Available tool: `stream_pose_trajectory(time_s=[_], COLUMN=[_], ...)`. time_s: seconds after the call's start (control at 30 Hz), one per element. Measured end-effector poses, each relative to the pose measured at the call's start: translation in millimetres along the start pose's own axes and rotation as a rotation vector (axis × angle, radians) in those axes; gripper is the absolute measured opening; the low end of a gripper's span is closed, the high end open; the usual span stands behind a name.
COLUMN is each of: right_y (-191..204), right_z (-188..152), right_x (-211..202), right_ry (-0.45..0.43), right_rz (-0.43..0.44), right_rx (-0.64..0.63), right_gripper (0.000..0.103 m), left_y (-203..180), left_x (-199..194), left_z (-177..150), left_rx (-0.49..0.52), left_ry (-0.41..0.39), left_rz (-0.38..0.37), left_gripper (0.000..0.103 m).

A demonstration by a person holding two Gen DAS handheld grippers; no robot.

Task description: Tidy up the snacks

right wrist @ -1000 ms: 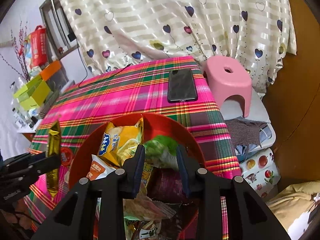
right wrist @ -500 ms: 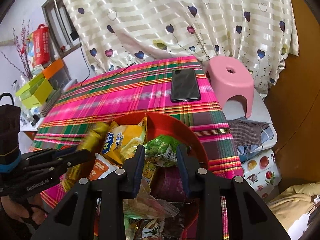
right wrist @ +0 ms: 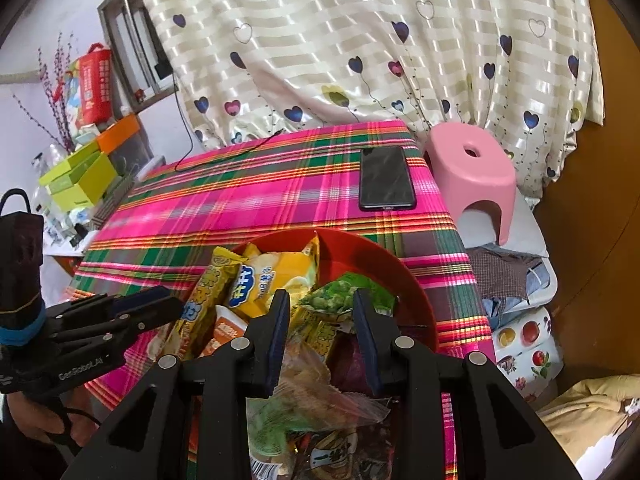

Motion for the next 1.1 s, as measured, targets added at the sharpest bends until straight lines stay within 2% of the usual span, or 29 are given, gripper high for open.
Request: stream_pose_trajectory(time_s=[0.1,0.4,0.63,0.93,1.03,1.1], right_y=[2,5,12,71,88,96], right_z=[0,0,-3,-20,-22,-20], right_x=[0,2,-1,17,31,41], right_ry=[0.001,0.009,0.006,0.062,0.090,0.101], right_rz=[0.003,0.003,0.012,0.119,0.121,0.093], right_rx=[-0.002,-0.006,-0.020,-0.097,-0.131,-0.157], right_gripper=[0.031,0.031,0.031,0.031,0.029,0.027], left_y=[1,-1,9,38,47,54], left_x=[6,16,-5,-41,-47,-50], left_z=[0,13,0,-23,-27,-30], left_rx=[0.004,0.034,0.008,-0.056,-0.073,-0.088], left_ry=[0.013,-0.012,-0.025,-0.057,-0.062,-0.063], left_rz=[0.007,0.020,0.017,0.027,0.029,0.031], left_gripper=[0.030,0.030,0.030,0.030,0.030,0.030])
Point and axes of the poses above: each gripper's, at about its wrist camera, not at the fingertips, and x roughly the way its jaws point, y to its left, z to its top, the point moved 3 cm from there along x, roughly the way its jaws point, and after that the axes turned 7 degrees about y, right-handed, at the moved point
